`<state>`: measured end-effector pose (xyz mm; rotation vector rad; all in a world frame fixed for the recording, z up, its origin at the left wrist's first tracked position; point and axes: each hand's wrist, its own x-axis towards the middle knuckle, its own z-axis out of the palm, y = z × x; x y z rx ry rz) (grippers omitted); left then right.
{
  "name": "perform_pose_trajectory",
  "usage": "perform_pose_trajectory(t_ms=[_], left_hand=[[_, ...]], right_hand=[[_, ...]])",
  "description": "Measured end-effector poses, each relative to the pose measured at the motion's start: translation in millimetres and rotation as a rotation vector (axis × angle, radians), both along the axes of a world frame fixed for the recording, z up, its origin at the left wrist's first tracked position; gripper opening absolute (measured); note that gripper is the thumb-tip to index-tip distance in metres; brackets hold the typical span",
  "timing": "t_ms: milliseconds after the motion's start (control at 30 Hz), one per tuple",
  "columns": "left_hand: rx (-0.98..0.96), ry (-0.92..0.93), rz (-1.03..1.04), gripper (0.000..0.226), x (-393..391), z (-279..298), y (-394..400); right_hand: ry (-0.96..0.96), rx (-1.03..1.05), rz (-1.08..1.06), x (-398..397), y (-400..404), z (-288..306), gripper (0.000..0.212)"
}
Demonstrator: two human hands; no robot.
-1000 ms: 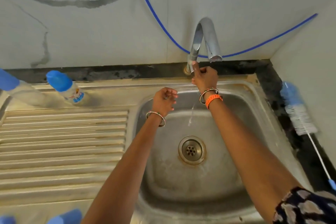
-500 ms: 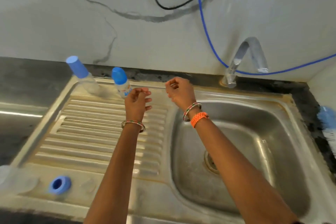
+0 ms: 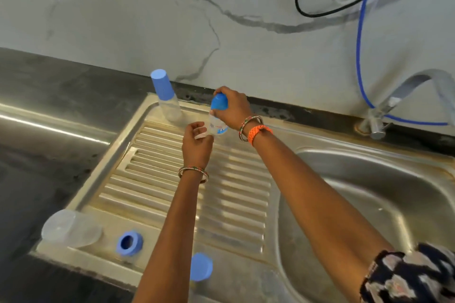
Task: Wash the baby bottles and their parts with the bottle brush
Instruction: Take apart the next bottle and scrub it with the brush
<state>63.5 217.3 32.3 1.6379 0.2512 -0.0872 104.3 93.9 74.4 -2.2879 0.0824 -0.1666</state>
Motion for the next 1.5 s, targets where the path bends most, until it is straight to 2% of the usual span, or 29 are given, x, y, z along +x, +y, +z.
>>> perform_pose_trajectory(t_ms=[67,133,200,267,333,433,567,733,833,900,967,1033,1067,1133,1233,1300,1400,1467,1500], left_hand=[[-0.003,-0.018,-0.056,0.062,-13.8,3.5,-8.0],[0.071,-0.096,-0.142,0.093,-34.9,8.3,-15.8],[0.048,-0.138,-0.278,0.102,-61.2,13.5,-23.5],[-0.085,-0.085,-0.345,0.083,-86.6,17.6,-30.5],[-0.229,-0.025,-0.366,0.053,-107.3,17.7,-41.3],[-0.195,-0.028,-0.381,0.017,-144.9,22.1,-68.1],[-0.155,0.015,-0.379,0.021,-176.7,18.5,-99.5],[-0.136,0.146,-0.487,0.034,-193.2,26.6,-118.2],[-0.039,-0.002,-0.485,0.029,-196.4,26.5,-125.5],[0.043,-0.161,-0.503,0.032,-199.2,24.8,-130.1],[0.087,-0.232,-0.520,0.037,-203.6,22.1,-134.7],[0.069,-0.166,-0.489,0.038,-207.8,17.9,-138.5],[0.058,-0.089,-0.458,0.038,-209.4,16.2,-140.6],[0.022,0.129,-0.398,0.035,-212.0,15.5,-145.1],[-0.190,0.443,-0.490,0.029,-210.0,15.5,-147.7],[-0.343,0.573,-0.529,0.029,-208.4,12.4,-144.4],[-0.418,0.612,-0.521,0.027,-209.4,1.1,-140.3],[-0.331,0.570,-0.485,0.025,-208.0,-5.6,-137.6],[-0.293,0.545,-0.465,0.026,-206.3,-8.9,-135.7]], right_hand=[[-0.029,0.107,-0.057,-26.8,-10.7,7.4,0.040],[-0.047,0.217,-0.122,-63.6,-24.8,15.6,0.041],[-0.030,0.315,-0.187,-104.4,-40.8,24.5,0.045],[0.015,0.457,-0.270,-146.6,-56.9,29.8,0.049],[0.077,0.611,-0.328,-181.3,-71.5,27.8,0.047],[0.163,0.769,-0.396,-228.5,-92.1,19.0,0.031],[0.133,0.881,-0.391,-274.6,-117.7,16.3,0.026],[0.023,0.869,-0.163,-320.3,-146.5,15.3,0.031],[0.225,0.895,-0.198,-331.4,-157.0,16.4,0.033],[0.380,0.856,-0.283,-332.8,-158.7,18.0,0.046],[0.379,0.798,-0.308,-333.2,-160.9,14.8,0.041],[0.263,0.827,-0.310,-335.6,-161.2,9.7,0.021],[0.190,0.824,-0.296,-337.8,-161.6,6.1,0.019],[0.017,0.730,-0.217,-343.6,-162.4,-5.0,0.029],[-0.292,0.514,-0.150,-350.1,-161.4,-20.9,0.042],[-0.422,0.569,-0.213,-350.6,-167.0,-24.1,0.044],[-0.354,0.785,-0.306,-351.3,-182.2,-25.0,0.041],[-0.097,0.758,-0.330,-350.6,-190.3,-36.8,0.037],[0.064,0.645,-0.325,-349.9,-192.6,-46.3,0.037]])
